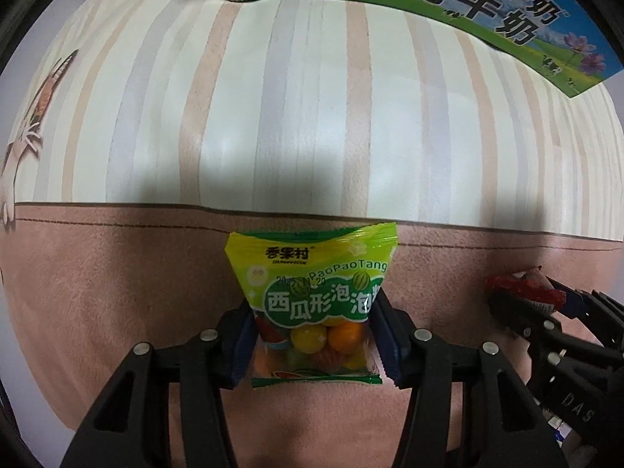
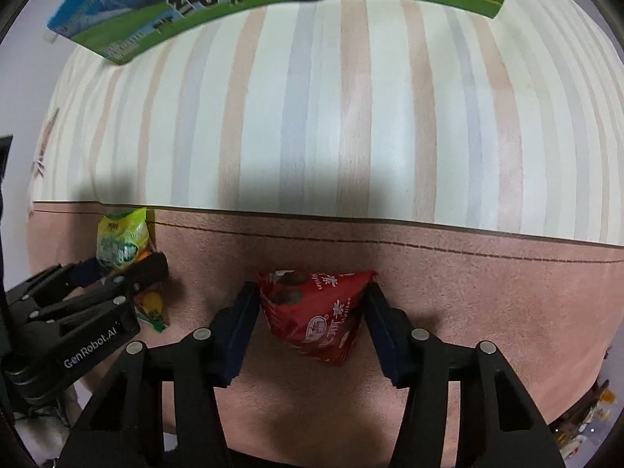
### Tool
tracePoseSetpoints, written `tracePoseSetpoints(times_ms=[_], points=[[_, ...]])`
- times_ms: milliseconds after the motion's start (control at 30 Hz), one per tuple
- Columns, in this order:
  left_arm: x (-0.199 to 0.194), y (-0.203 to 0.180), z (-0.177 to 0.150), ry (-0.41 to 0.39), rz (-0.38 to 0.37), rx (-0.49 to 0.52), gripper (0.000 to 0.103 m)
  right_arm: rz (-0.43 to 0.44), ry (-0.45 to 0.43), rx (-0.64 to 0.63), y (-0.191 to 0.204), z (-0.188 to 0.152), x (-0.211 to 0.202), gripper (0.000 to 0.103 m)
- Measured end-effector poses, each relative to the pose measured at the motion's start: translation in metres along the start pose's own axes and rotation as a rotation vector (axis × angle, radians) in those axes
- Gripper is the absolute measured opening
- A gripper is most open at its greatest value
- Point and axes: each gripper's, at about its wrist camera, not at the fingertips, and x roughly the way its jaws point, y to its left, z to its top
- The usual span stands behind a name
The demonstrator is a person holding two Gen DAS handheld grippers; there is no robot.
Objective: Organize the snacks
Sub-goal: 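Carry both packets into the box and open both tools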
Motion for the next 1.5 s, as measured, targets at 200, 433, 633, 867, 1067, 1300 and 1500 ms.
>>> tracePoseSetpoints(times_ms=[200, 433, 633, 867, 1067, 1300, 1500], points=[[-0.048, -0.010, -0.010, -0.027, -0.075, -0.021, 0.050, 0.065, -0.060, 0.027, -0.014, 0.003, -0.041, 0.055], [-0.159, -0.026, 0.026, -0.210, -0.206, -0.018, 0.050, 0.170, -0.226, 0.026, -0.032, 0.031, -0.146, 0.055], [-0.231, -0.020, 0.094, -0.340, -0.244, 0.036, 0.050, 0.183, -0.366, -0.002, -0.017, 0.097, -0.225, 0.055], [-0.210, -0.004, 0.178, -0.264, -0.127, 0.069, 0.050, 0.092, -0.338, 0.014, -0.018, 0.188, -0.227, 0.055], [-0.142, 0.017, 0.216, -0.115, -0.009, 0.054, 0.050, 0.039, -0.235, 0.041, -0.029, 0.233, -0.185, 0.055], [-0.114, 0.017, 0.230, -0.049, 0.008, 0.044, 0.052, 0.056, -0.093, 0.105, -0.047, 0.255, -0.132, 0.066], [-0.101, 0.022, 0.236, -0.025, -0.059, -0.002, 0.092, -0.007, -0.049, 0.079, -0.045, 0.258, -0.120, 0.097]])
